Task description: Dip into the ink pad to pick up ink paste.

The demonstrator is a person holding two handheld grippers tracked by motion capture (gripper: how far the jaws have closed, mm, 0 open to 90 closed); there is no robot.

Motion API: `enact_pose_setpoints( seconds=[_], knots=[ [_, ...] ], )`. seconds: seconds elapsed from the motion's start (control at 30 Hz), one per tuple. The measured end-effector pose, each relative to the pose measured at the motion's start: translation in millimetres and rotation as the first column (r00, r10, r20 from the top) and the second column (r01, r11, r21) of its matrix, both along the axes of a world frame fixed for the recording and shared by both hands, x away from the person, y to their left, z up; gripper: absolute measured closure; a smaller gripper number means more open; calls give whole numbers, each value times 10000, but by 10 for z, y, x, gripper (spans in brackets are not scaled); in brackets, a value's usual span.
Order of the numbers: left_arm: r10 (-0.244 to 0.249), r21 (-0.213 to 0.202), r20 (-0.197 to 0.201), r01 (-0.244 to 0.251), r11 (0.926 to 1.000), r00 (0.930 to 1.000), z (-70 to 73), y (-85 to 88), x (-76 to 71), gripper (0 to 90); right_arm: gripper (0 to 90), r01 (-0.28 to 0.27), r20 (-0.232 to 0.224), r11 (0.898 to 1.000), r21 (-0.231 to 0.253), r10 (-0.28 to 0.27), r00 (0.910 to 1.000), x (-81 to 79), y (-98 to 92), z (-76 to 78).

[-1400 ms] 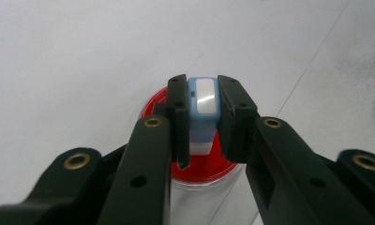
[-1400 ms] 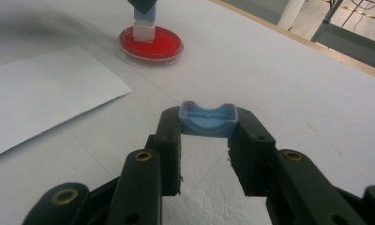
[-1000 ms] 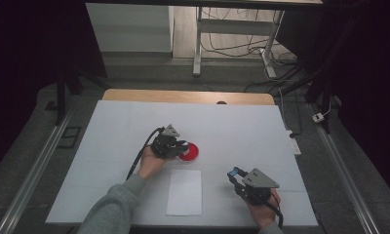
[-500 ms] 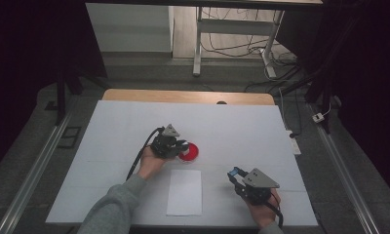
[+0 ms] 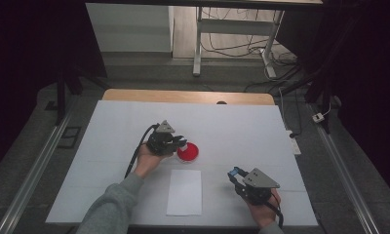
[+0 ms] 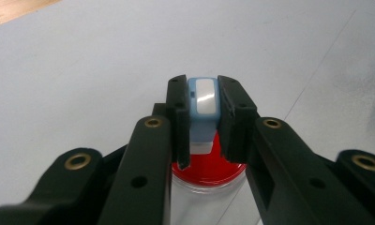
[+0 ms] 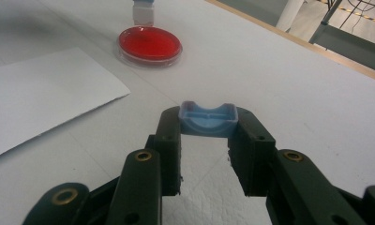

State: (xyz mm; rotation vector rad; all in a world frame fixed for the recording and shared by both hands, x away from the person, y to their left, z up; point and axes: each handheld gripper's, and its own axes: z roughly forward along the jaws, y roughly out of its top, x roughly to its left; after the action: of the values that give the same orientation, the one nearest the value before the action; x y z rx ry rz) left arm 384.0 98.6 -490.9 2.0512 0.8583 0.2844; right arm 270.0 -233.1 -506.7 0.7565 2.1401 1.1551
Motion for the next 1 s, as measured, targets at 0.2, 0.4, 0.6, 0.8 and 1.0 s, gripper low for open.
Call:
enact_pose_setpoints(
  seconds=[0.2, 0.4, 0.6, 0.8, 1.0],
  knots=[
    [-1, -45, 13, 1, 10000, 10000, 4, -2, 1, 759, 653, 41, 13, 10000, -40, -41, 10000, -1, 2, 0],
    [-33, -44, 6, 33, 10000, 10000, 7, -4, 3, 759, 653, -8, -1, 10000, -3, 8, 10000, 2, 0, 0],
    [-58, 50, -76, 59, 10000, 10000, -16, -21, 16, 759, 653, -11, 17, 10000, -10, 11, 10000, 2, 1, 1],
    [-66, 106, -138, 67, 9999, 9999, -43, -37, 40, 759, 653, 17, 16, 10000, -16, -17, 10000, 0, 4, -1],
    [-53, 206, -234, 58, 9998, 9997, -64, -43, 59, 760, 653, 9, 7, 10000, -4, -9, 10000, -3, 6, 0]
  ],
)
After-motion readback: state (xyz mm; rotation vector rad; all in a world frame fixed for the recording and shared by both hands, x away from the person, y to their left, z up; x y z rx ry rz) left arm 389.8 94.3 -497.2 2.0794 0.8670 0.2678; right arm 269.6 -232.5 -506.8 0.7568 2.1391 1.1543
